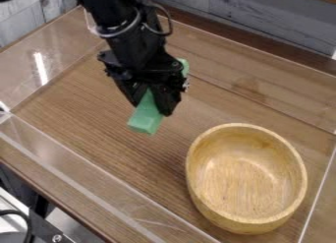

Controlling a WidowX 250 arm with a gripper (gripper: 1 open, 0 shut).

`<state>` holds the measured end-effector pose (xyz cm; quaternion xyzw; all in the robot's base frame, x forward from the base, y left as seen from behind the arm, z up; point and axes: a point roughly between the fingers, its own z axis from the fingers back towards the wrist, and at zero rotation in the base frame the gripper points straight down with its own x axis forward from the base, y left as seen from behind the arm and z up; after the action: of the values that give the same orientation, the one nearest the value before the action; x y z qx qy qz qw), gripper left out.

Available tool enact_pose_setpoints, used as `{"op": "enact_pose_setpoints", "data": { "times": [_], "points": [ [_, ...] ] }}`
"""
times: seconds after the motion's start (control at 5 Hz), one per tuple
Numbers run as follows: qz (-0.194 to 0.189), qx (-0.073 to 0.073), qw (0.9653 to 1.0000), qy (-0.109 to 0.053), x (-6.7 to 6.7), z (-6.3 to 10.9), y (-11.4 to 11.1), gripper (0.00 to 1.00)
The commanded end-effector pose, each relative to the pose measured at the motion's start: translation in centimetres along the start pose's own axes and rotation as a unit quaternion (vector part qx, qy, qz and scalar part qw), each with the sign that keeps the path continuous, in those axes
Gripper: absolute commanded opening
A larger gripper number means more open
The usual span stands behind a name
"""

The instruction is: Remove the green block from inside the brown bowl and put it on the table

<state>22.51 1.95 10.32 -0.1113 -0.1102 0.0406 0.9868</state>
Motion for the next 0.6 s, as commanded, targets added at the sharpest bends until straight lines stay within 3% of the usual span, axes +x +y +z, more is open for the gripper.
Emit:
{"op": "enact_pose_setpoints", "data": {
  "times": [0.0, 0.4],
  "points": [
    [-0.008, 0.012, 0.9996, -0.025, 1.7, 0.2, 0.7, 0.0],
    [-0.011, 0.022, 0.9993, -0.026, 3.0, -0.9, 2.0, 0.0]
  ]
}}
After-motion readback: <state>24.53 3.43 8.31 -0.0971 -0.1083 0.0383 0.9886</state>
